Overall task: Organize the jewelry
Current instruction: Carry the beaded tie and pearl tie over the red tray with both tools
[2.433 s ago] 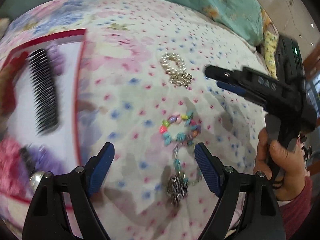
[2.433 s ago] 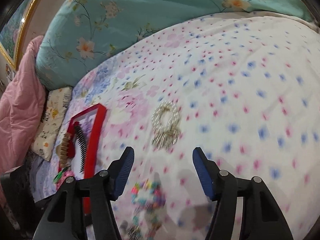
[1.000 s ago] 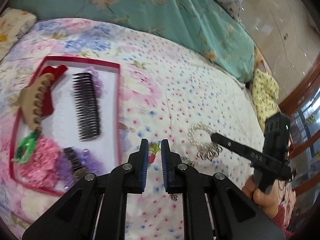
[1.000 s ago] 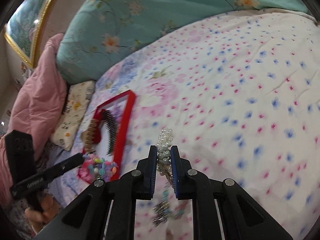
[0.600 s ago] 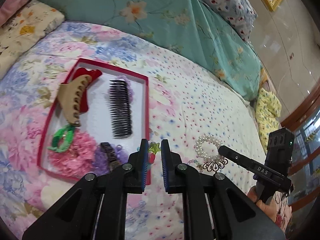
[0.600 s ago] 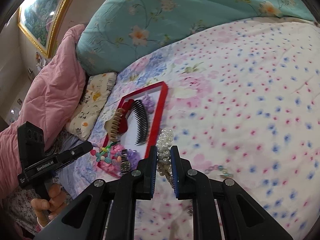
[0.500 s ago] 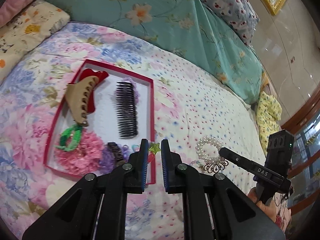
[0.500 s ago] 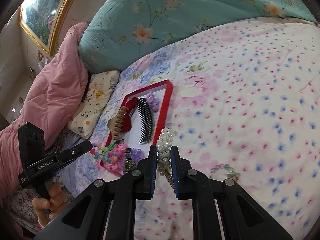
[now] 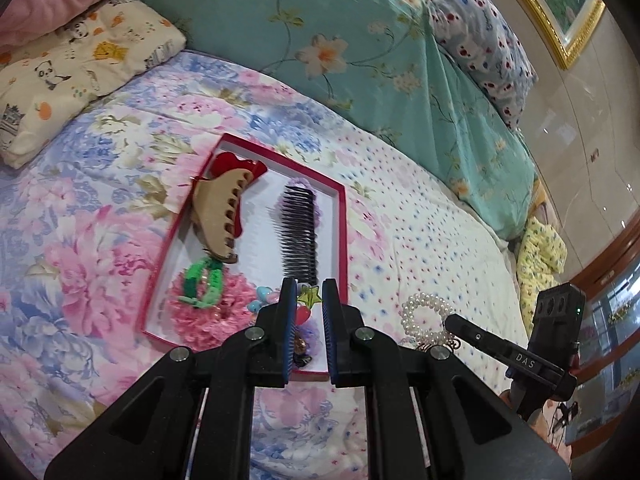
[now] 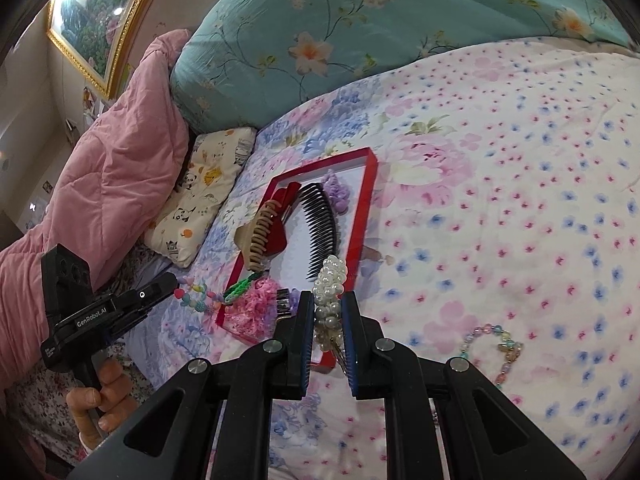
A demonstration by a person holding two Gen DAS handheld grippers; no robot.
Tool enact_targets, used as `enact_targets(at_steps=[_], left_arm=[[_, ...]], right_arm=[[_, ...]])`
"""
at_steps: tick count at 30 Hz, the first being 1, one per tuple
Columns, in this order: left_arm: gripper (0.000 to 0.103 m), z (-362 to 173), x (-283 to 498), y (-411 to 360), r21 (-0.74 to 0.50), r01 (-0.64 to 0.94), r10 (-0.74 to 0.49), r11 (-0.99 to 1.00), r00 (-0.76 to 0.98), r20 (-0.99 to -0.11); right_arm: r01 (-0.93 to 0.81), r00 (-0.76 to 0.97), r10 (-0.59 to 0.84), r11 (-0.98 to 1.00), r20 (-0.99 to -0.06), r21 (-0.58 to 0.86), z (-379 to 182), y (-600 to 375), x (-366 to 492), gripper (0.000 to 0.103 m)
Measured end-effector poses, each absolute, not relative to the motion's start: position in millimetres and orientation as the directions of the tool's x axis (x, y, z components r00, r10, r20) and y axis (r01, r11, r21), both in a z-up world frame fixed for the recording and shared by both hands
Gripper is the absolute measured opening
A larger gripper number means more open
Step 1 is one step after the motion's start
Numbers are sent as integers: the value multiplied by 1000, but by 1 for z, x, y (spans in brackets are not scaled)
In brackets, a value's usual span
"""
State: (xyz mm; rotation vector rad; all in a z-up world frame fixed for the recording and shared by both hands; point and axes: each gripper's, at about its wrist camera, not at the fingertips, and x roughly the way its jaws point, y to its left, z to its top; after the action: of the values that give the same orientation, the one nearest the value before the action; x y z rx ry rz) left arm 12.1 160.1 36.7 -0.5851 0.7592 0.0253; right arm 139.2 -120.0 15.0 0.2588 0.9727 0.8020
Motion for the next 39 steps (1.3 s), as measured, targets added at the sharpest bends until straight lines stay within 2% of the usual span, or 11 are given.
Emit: enact_targets(at_steps=[17, 39], left_arm=[[10, 25, 11, 194, -518, -273, -167, 811, 740, -652], [10, -8, 40, 210, -561, -291, -207, 775, 721, -661]], right_arm=[[-518, 275, 715, 674, -643, 527, 8, -75, 141, 13], [-523, 208, 704, 667, -679, 531, -26, -9, 171, 13]])
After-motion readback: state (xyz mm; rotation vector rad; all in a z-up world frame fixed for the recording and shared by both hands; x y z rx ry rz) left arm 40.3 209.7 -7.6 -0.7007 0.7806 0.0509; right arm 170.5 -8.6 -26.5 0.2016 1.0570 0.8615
